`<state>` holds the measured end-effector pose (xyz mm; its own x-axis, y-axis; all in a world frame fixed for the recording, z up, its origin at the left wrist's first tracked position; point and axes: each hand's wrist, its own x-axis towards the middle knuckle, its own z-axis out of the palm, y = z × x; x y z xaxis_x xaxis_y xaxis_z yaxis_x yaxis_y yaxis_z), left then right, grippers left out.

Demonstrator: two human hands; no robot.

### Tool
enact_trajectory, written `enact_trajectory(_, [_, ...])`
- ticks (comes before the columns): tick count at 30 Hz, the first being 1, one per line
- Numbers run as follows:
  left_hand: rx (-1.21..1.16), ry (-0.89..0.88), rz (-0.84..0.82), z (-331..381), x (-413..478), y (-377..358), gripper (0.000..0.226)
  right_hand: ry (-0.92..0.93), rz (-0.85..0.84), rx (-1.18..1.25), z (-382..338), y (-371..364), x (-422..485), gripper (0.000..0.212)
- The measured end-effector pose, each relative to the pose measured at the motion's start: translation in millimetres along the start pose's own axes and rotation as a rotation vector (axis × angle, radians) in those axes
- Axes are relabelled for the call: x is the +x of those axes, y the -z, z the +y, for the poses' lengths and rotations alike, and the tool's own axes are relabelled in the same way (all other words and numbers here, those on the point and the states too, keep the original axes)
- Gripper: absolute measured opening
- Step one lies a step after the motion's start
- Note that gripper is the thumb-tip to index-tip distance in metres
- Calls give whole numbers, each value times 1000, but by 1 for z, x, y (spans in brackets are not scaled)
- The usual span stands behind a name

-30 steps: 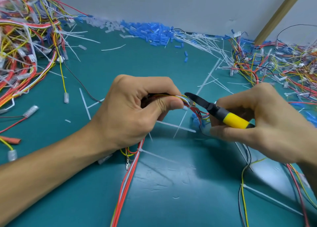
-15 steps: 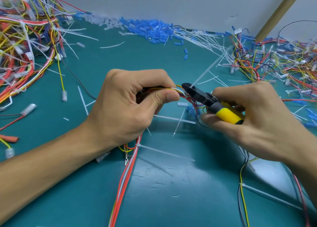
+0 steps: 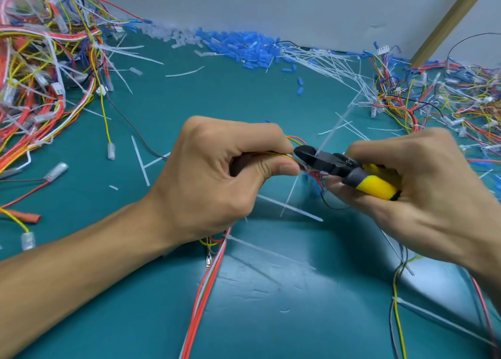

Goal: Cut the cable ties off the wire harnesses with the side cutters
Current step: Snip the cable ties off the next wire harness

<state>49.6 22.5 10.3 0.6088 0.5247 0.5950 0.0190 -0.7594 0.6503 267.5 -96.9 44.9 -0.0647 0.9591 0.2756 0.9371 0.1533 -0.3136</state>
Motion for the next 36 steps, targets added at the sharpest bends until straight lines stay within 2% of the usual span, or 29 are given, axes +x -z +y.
enact_trajectory(4, [-4,12,22,0,0,0,19,14,-21,-37,-2,0,2,25])
enact_trajectory(15, [-4,3,48,-2,0,0,20,-10,-40,-74,0,3,1,30])
enact_trajectory(25, [24,-9,0,-2,0,0,22,10,-34,-201,-5,1,1,17])
enact_trajectory(36, [23,15,-25,-1,1,1,23,-19,-104,-75,-10,-5,3,20])
